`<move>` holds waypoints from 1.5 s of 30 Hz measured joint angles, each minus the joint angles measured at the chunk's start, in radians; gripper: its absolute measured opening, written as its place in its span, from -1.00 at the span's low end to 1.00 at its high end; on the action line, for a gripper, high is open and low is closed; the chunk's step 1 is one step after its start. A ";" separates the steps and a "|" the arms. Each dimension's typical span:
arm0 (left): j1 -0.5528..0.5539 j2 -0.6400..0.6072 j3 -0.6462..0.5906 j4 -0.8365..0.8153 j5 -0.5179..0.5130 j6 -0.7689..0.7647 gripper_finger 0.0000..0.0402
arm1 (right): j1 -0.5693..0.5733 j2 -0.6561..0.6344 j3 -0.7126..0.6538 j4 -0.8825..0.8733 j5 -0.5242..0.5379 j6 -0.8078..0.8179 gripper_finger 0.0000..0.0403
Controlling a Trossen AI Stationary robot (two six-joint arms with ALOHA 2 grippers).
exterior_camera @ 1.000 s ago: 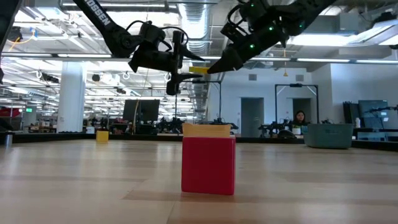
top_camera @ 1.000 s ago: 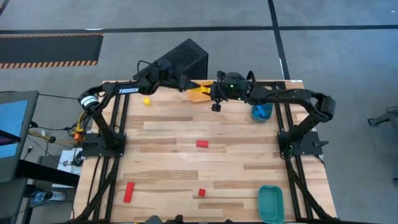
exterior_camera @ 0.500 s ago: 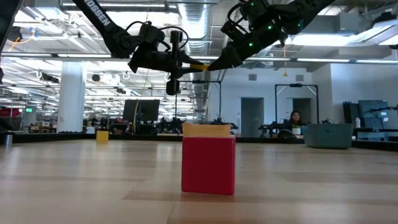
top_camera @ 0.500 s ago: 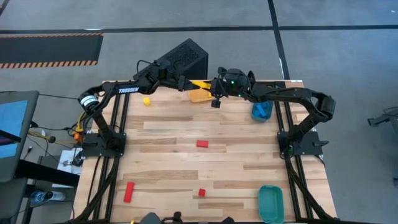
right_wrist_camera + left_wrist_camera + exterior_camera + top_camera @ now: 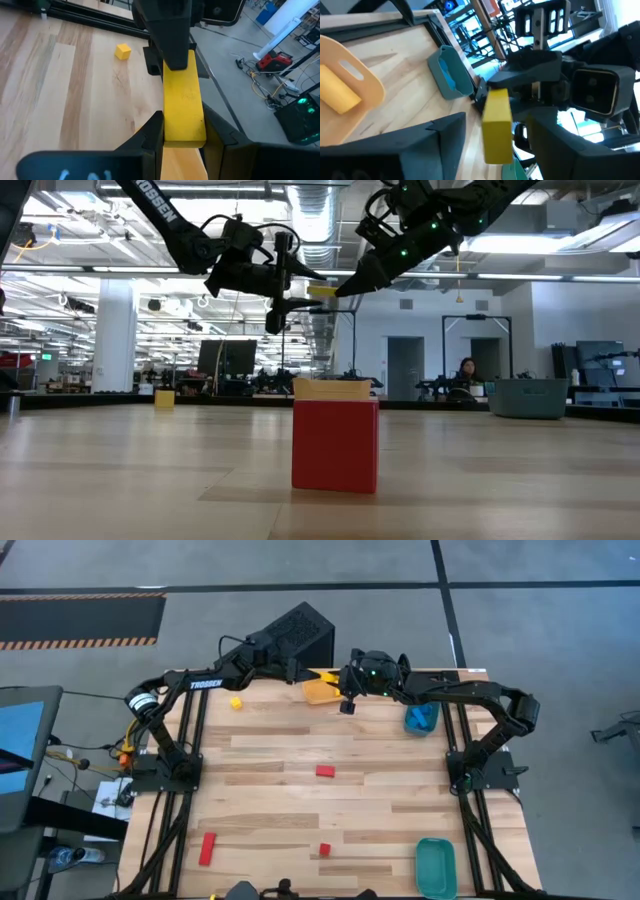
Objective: Sort & place blocks by color
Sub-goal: Put the bottom yellow block into the yellow bin
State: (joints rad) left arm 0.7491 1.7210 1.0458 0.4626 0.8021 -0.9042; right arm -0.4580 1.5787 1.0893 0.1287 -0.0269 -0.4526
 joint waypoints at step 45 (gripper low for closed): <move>-0.026 0.176 0.114 -0.431 -0.473 0.456 -0.55 | -0.029 -0.147 0.000 -0.409 0.153 0.804 0.50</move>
State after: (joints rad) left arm 0.7227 1.8973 1.1602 0.0316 0.3295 -0.4480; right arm -0.4871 1.4314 1.0893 -0.2802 0.1263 0.3515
